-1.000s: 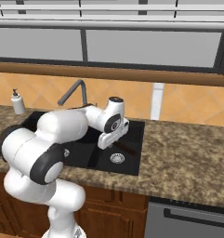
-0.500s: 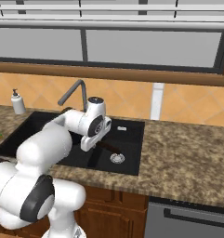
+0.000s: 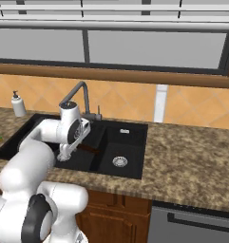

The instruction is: Pick the pan and sponge and place them into the sink. Then turn on the water.

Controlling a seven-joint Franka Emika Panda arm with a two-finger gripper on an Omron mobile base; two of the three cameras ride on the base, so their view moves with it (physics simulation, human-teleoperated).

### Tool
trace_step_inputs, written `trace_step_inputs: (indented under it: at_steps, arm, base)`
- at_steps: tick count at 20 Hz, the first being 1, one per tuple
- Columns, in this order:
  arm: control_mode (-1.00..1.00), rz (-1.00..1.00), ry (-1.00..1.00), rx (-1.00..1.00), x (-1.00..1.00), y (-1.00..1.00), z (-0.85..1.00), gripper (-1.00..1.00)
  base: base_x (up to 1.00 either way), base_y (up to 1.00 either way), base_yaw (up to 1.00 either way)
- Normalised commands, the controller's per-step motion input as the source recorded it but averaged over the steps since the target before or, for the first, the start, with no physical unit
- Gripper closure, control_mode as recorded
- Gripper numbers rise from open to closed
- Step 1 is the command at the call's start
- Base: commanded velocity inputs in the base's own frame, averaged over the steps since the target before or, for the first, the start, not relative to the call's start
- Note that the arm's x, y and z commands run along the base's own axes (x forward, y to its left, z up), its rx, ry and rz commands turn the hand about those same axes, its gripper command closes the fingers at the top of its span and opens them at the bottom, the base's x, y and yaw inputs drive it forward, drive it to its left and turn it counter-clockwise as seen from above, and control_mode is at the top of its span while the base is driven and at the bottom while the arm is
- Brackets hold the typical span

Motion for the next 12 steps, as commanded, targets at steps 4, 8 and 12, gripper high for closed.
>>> trace_step_inputs:
  at_steps: [4,8,12]
  arm:
    - [-1.00,0.02,0.00,-0.01,0.01,0.63,0.10,1.00]
    - [-1.00,0.00,0.00,0.00,0.08,0.68,0.03,1.00]
    - [-1.00,0.00,0.00,0.00,0.09,0.71,0.00,1.00]
  base:
    - [0.00,0.00,0.00]
    - [0.00,0.00,0.00]
    - [0.00,0.00,0.00]
